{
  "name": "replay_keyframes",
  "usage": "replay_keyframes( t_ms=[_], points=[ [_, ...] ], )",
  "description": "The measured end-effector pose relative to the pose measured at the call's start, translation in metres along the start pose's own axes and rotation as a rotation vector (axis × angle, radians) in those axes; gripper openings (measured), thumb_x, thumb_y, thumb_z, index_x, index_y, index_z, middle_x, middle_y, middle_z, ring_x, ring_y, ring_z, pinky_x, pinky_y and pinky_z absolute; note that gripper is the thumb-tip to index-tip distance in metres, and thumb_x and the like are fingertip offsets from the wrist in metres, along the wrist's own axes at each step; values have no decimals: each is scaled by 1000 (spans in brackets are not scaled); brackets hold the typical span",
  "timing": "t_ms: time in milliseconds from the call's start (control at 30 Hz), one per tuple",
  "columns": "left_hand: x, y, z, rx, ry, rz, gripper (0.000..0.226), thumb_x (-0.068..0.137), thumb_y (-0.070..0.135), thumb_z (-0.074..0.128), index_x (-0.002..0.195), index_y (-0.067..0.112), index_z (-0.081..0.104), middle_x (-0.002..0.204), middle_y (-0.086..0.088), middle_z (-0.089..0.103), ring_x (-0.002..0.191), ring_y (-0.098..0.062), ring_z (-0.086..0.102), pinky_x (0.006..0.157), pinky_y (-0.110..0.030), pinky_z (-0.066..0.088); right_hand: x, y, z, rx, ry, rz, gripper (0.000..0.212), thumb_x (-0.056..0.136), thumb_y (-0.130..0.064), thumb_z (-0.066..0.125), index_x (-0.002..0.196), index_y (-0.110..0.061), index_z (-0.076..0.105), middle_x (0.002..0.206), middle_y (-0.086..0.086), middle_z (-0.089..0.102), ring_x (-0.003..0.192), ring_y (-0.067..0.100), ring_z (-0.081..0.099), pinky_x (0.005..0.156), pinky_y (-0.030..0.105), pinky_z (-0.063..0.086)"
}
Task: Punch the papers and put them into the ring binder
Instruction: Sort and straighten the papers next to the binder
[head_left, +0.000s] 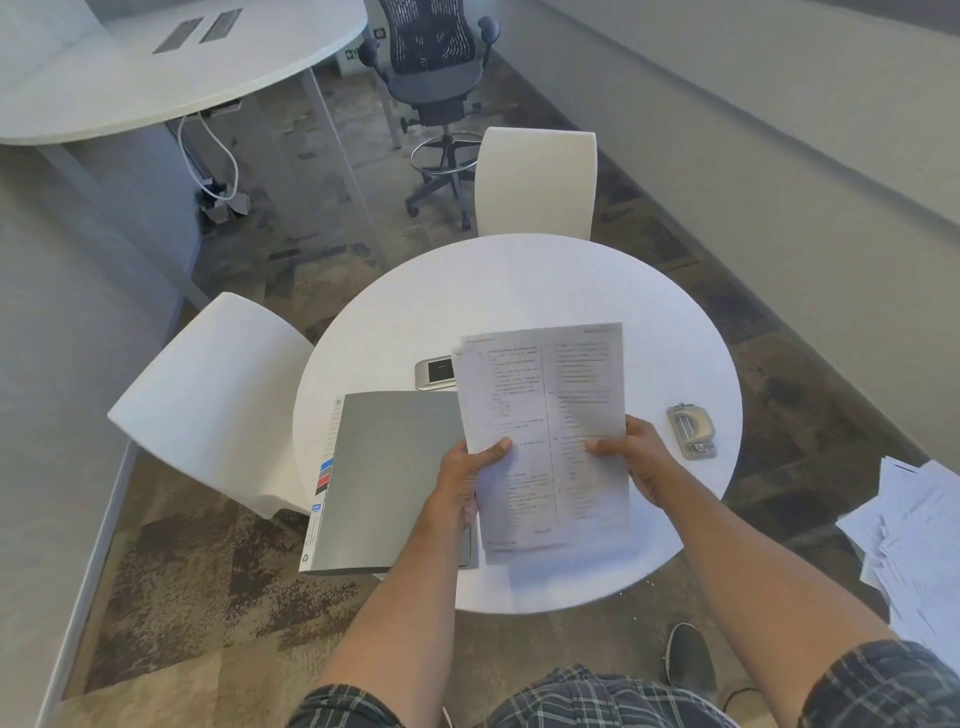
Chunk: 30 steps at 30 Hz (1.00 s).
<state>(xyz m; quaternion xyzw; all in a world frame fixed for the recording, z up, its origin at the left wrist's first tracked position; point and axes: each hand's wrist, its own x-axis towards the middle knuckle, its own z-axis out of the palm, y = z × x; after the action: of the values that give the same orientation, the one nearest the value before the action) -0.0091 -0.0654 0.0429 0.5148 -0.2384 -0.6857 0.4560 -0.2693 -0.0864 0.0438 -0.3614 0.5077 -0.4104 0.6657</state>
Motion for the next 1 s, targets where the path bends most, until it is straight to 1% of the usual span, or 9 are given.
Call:
replay_keyframes(
  t_ms=[100,200,267,367,500,600,667,867,1000],
  points=[
    [-4,10,4,123,-82,37,58,69,10,87,124,3,68,120,-14,74,112,-30,70,96,-43,56,1,-7,3,-34,11,-36,50,60,-2,84,109,0,75,110,16,76,104,35,73,80,39,60],
    [-3,18,7,306,-44,99,55,65,4,92,116,8,73,118,-10,75,109,-25,71,88,-33,59,2,-15,7,-84,6,-77,42,62,2,89,103,-2,78,106,14,78,98,30,75,76,36,60],
    [-2,22,8,356,8,138,46,68,-3,89,109,11,74,112,-7,76,99,-20,72,75,-22,58,3,-19,7,-104,11,-119,32,69,8,86,99,-3,79,104,11,78,98,28,75,78,34,60],
    [-1,28,11,415,45,187,41,70,-6,87,105,11,74,100,-1,77,82,-6,72,67,-17,56,4,-24,8,-117,28,-173,29,71,11,84,90,-11,80,100,3,79,95,19,75,81,31,60],
    [1,17,4,506,48,161,38,70,-6,87,97,17,75,98,-1,76,80,-4,72,80,-30,62,3,-15,0,-163,30,-120,31,69,12,85,90,-10,79,99,4,79,96,22,74,84,35,59],
    [-1,2,-10,619,74,143,34,64,19,92,94,28,78,104,-1,78,96,-17,74,95,-48,58,-3,-2,-5,-222,7,-43,34,72,12,83,95,-12,77,99,0,78,97,18,72,79,27,56],
    [0,-8,-18,663,73,149,33,63,30,86,95,32,78,106,1,79,102,-20,74,97,-49,56,-8,3,-7,-234,15,-30,33,77,10,81,96,-16,75,100,-4,76,96,11,69,78,24,52],
    [-3,-4,-16,716,83,155,29,76,22,83,105,24,78,106,0,78,104,-25,73,95,-45,58,-9,9,-5,-279,32,-8,35,80,7,80,100,-20,71,102,-4,73,96,8,65,83,30,49],
    [-3,4,-13,679,101,216,28,69,34,84,96,34,79,103,5,79,100,-20,74,92,-43,59,-10,3,-3,-267,32,-26,36,79,7,80,95,-24,73,101,-5,74,95,8,66,78,25,49]
  ],
)
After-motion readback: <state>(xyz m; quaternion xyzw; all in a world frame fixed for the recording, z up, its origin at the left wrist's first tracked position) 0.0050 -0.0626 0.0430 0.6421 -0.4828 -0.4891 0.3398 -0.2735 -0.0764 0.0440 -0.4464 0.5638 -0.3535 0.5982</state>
